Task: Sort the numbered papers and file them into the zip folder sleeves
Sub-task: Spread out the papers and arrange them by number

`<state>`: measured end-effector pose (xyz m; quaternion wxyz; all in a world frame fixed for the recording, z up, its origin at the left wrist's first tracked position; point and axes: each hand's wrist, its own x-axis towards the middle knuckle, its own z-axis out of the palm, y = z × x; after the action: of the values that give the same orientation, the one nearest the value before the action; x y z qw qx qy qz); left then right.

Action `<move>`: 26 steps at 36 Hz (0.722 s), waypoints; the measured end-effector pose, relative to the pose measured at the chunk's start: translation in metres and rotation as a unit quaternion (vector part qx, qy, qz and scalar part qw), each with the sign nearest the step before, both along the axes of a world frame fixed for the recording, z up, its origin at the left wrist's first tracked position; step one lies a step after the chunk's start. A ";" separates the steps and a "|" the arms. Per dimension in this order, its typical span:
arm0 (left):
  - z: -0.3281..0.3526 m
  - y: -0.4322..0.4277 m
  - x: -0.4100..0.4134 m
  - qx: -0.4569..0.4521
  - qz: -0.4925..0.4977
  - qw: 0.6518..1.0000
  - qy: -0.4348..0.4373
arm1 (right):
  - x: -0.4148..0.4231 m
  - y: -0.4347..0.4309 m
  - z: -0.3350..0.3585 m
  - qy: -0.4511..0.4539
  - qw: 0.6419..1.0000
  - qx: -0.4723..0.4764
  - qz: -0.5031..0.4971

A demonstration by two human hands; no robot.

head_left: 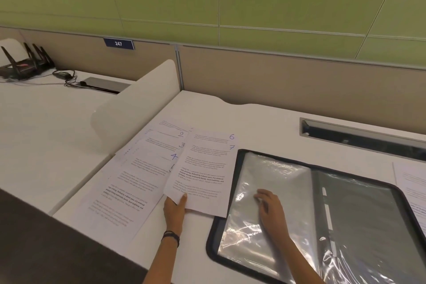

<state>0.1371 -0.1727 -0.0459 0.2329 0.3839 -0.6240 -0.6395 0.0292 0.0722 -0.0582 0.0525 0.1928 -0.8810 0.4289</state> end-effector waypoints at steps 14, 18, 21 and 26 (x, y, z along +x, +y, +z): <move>0.005 0.002 0.011 0.029 0.019 0.999 0.037 | -0.007 0.002 -0.002 -0.076 0.995 -0.065 0.002; 0.006 0.005 0.021 0.053 0.051 0.996 0.042 | -0.011 0.006 0.009 -0.128 0.977 -0.167 -0.025; 0.010 0.010 0.029 0.050 0.062 0.995 0.065 | -0.015 0.017 0.014 -0.148 0.970 -0.188 -0.039; 0.016 0.024 0.031 0.004 0.133 0.989 0.064 | -0.022 0.046 0.020 -0.143 0.968 -0.200 -0.051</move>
<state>0.1680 -0.1485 -0.0302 0.3535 0.4227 -0.5491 -0.6284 0.0076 0.1186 -0.0381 -0.0144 0.0698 -0.7847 0.6158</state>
